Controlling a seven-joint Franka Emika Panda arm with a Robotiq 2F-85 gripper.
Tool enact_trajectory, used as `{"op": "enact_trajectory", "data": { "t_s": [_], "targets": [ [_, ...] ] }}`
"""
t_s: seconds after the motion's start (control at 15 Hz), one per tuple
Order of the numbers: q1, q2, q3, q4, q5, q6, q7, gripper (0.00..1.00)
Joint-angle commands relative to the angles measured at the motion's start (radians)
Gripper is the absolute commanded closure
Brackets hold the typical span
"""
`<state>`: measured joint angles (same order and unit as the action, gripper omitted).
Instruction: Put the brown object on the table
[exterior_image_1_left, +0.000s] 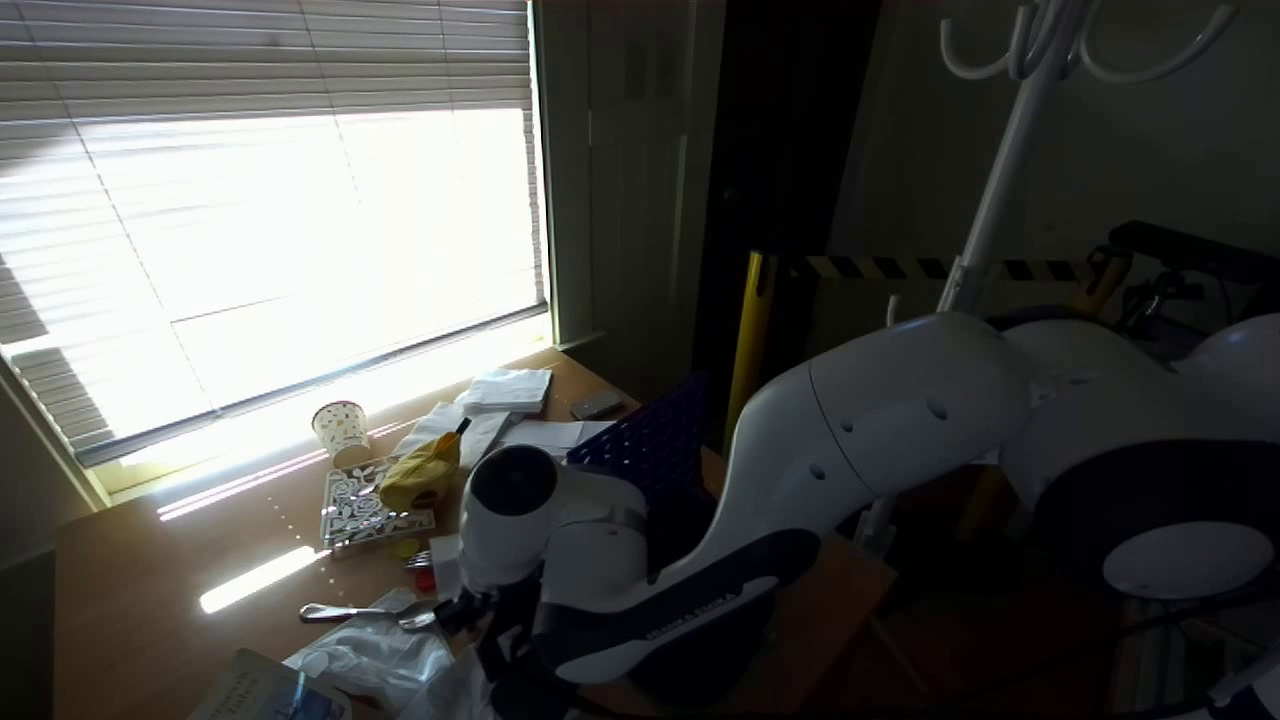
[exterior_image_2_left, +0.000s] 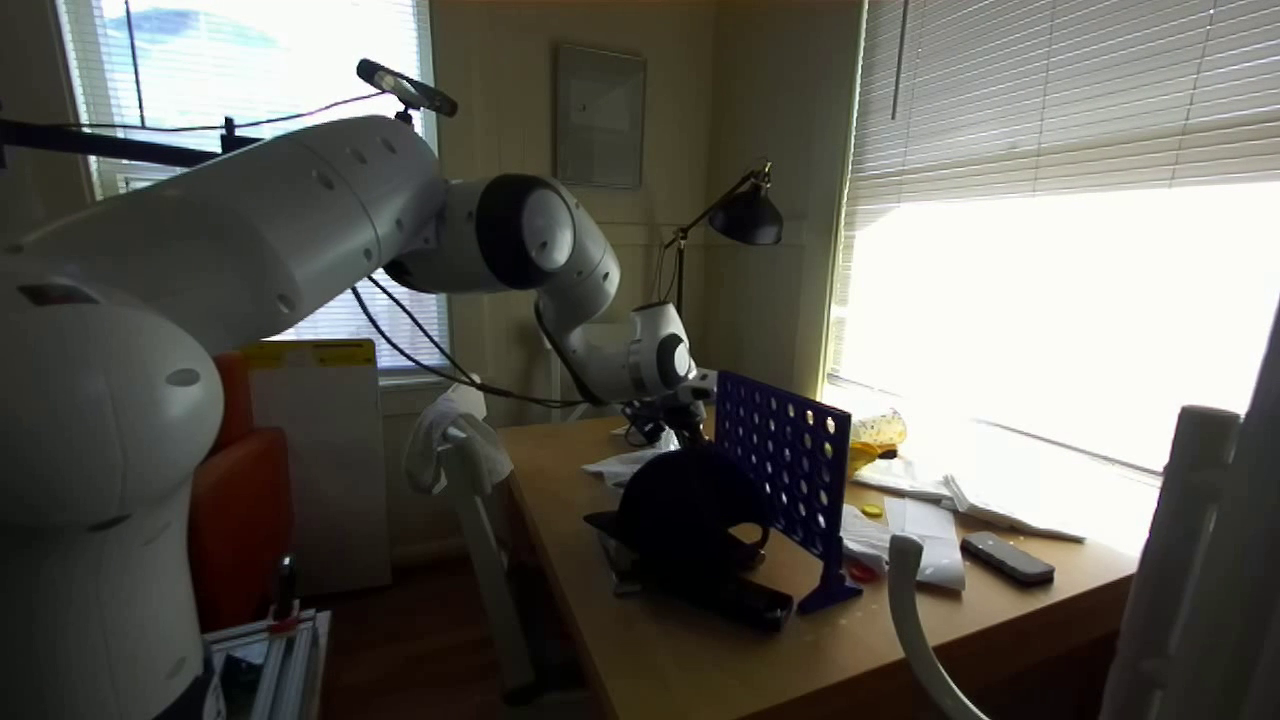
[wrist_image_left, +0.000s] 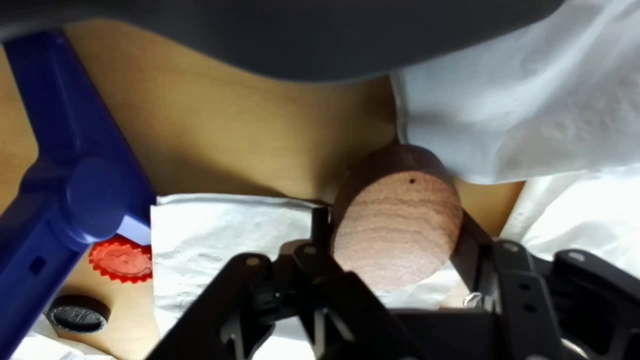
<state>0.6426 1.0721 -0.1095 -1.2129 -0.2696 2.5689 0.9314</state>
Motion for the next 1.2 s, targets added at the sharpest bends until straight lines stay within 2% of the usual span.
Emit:
{"op": "enact_trajectory", "data": {
  "t_s": [0.0,0.27,0.4,0.53,0.73,0.93,1.13],
  "targets": [
    [-0.010,-0.032,0.035,0.010,0.019,-0.085,-0.048,0.66],
    [-0.008,-0.126,0.056,-0.018,0.020,-0.227,-0.086,0.66],
    [-0.007,-0.161,0.063,-0.010,0.024,-0.332,-0.099,0.66],
    [-0.023,-0.196,0.092,-0.016,0.035,-0.397,-0.160,0.66],
    [-0.064,-0.242,0.160,-0.038,0.086,-0.417,-0.272,0.66],
    [-0.128,-0.269,0.247,-0.049,0.184,-0.448,-0.399,0.66],
    [-0.167,-0.264,0.285,-0.024,0.255,-0.612,-0.441,0.66]
  ]
}}
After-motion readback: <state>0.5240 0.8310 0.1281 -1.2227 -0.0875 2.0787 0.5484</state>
